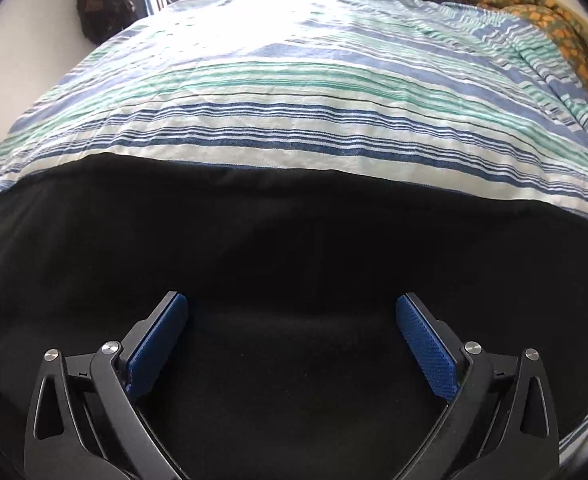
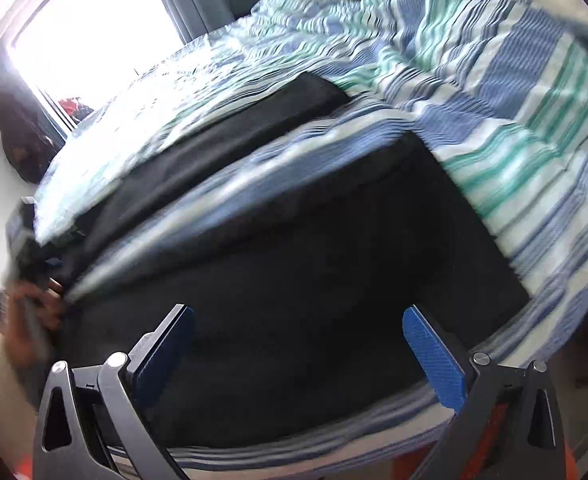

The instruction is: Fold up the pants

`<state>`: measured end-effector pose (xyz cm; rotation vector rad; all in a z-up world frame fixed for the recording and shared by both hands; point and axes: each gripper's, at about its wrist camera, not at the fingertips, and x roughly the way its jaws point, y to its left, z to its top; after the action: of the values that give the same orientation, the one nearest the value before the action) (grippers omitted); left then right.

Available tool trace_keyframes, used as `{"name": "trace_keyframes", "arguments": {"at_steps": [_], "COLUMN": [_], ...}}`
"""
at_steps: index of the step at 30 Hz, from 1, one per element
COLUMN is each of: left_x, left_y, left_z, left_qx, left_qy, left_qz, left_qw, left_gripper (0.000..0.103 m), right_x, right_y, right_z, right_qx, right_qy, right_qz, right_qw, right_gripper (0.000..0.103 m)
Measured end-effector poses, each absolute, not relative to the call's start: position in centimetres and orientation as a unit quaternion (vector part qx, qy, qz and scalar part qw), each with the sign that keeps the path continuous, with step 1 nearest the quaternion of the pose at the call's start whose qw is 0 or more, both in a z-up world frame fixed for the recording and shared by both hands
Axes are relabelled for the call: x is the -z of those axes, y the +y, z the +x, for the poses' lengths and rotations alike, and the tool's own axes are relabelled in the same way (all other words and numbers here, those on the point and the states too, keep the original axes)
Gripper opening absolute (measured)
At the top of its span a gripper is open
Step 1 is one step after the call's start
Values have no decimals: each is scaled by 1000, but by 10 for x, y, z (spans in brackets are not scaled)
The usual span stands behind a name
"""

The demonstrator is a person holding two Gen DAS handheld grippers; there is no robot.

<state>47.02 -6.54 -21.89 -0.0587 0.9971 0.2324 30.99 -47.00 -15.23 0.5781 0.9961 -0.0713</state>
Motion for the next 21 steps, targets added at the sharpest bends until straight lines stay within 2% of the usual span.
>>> {"name": "trace_keyframes", "arguments": {"at_steps": [5, 8, 11, 12, 14, 16, 18, 21], "left_x": [219, 225, 225, 226, 226, 227, 228, 228], "left_y": [-58, -59, -58, -58, -57, -56, -55, -55], "left_z": [464, 467, 466, 466, 464, 463, 463, 463], "left_qx": [-106, -104, -102, -100, -99, -96, -94, -93], "left_qy": [467, 465, 461, 459, 455, 452, 451, 449], "left_qz": [-37, -38, -40, -42, -44, -47, -51, -52], "left_qw": [877, 878, 881, 882, 884, 885, 886, 887], "left_gripper": [103, 103, 103, 103, 102, 103, 103, 102], "right_x": [114, 145, 202, 212, 215, 203, 192, 176], "right_y": [-435, -432, -465, -485, -530, -574, -612, -638], "right_z": [418, 483, 519, 520, 508, 489, 469, 436], "right_qx": [-101, -195, -177, -155, -120, -49, 32, 59], "right_qy": [408, 414, 475, 475, 449, 428, 420, 397], "right_qz": [259, 328, 376, 376, 377, 350, 335, 370], "right_qw": [870, 826, 776, 780, 801, 832, 843, 838], "right_gripper": [103, 103, 101, 90, 76, 76, 85, 88]}}
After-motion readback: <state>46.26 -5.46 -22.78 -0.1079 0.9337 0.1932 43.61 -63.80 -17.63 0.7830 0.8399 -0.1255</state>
